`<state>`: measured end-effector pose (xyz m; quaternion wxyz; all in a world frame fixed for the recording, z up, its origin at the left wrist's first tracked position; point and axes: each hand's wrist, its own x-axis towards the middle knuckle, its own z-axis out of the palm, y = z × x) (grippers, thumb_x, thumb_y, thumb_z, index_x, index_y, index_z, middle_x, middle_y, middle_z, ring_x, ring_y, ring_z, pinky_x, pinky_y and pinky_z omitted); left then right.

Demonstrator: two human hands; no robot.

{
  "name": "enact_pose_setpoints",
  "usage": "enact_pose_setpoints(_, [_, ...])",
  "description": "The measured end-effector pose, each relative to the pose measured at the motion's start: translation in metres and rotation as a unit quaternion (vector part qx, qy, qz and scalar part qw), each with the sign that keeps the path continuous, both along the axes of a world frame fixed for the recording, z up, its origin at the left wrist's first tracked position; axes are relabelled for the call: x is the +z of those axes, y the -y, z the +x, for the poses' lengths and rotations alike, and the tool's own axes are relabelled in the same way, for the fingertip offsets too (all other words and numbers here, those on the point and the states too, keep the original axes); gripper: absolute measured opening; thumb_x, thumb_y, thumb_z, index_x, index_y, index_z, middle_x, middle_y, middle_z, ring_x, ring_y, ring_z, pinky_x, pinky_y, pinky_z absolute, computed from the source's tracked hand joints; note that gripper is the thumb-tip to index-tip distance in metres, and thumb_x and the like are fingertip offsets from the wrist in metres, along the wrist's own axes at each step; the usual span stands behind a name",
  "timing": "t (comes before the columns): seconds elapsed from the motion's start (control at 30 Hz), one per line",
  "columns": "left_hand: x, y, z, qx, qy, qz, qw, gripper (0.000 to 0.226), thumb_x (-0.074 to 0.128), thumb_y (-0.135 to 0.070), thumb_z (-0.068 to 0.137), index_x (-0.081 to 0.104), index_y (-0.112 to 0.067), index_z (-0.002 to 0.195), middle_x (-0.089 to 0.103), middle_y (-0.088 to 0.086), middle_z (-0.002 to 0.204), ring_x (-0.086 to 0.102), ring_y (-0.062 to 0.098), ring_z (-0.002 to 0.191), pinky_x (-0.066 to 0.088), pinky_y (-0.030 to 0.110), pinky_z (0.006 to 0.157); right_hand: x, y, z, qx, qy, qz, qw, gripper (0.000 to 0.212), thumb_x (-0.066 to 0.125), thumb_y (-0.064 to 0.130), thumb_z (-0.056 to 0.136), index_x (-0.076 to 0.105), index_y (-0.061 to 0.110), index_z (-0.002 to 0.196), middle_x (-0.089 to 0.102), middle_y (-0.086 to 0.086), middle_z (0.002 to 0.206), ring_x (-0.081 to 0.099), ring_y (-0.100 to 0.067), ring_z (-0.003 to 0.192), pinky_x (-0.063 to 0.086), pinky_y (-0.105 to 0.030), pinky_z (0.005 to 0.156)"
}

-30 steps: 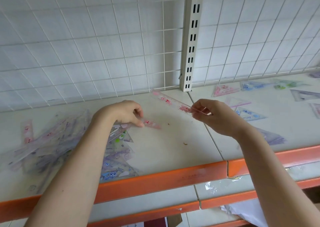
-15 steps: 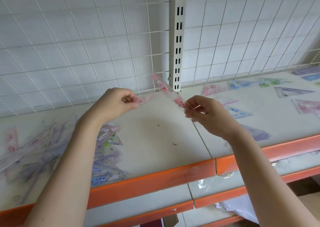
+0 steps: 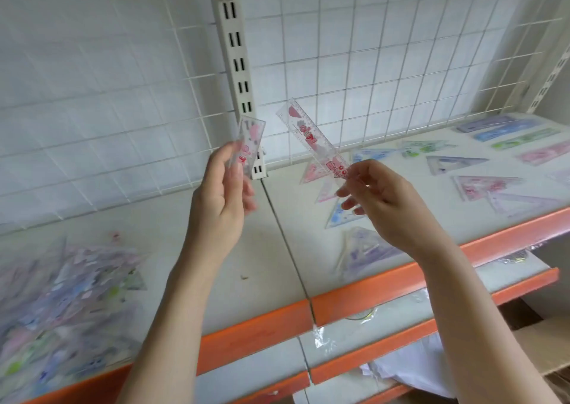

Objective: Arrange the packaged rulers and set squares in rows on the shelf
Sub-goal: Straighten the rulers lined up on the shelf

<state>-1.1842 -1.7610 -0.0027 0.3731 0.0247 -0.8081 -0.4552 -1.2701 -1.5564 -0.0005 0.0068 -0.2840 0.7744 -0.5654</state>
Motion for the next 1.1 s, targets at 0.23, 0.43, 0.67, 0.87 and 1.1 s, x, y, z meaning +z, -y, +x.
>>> enact_pose_setpoints(0.23, [-0.009,-0.088,-0.035,0.037,0.096,-0.069,0.992,0.051,0.056,-0.021,0.091,0.038,-0.029,0.138,0.055,-0.007,0.081,0.053,0.012,0.065,0.049,0.023,0.072,-0.004,-0.08,-0.045,-0.016,-0.006,0.002,1.0,0.014,0.055,0.017,0.092,0.055,0.029,0.086,0.068,0.006,0.075,0.063,-0.005,0.059,0.044,-0.013,0.058])
enact_pose_setpoints(0.43, [-0.007,-0.18,-0.069,0.027,0.102,-0.009,0.994,0.037,0.052,-0.012,0.093,0.044,-0.024,0.127,0.054,-0.014,0.095,0.056,-0.004,0.07,0.048,0.02,0.077,-0.001,-0.158,-0.085,-0.009,0.003,0.036,0.999,0.013,0.064,0.021,0.088,0.055,0.031,0.085,0.064,0.007,0.073,0.063,-0.005,0.057,0.042,-0.01,0.054])
enact_pose_setpoints(0.67, [-0.001,-0.248,-0.096,0.061,0.058,0.109,0.99,0.014,0.049,-0.021,0.095,0.06,-0.021,0.087,0.066,-0.008,0.071,0.058,0.002,0.063,0.05,0.021,0.065,-0.006,-0.218,-0.119,-0.005,-0.01,0.084,0.996,0.019,0.074,0.029,0.078,0.058,0.03,0.089,0.057,0.009,0.069,0.051,-0.008,0.056,0.041,-0.017,0.056])
enact_pose_setpoints(0.87, [0.003,-0.264,-0.118,0.026,0.068,0.209,0.975,0.024,0.064,-0.006,0.085,0.053,-0.025,0.095,0.07,-0.009,0.074,0.062,0.003,0.063,0.047,0.018,0.066,-0.012,-0.235,-0.135,-0.008,-0.004,0.084,0.996,0.018,0.073,0.028,0.079,0.056,0.032,0.087,0.055,0.011,0.067,0.047,-0.004,0.055,0.039,-0.012,0.055])
enact_pose_setpoints(1.1, [0.004,-0.252,-0.144,0.019,0.099,0.263,0.96,0.1,0.069,0.006,0.077,0.01,-0.038,0.146,0.062,-0.002,0.093,0.065,0.014,0.057,0.056,0.036,0.076,-0.012,-0.23,-0.156,-0.03,-0.014,0.096,0.995,0.019,0.072,0.029,0.08,0.059,0.027,0.093,0.056,0.01,0.068,0.047,-0.003,0.055,0.039,-0.01,0.055])
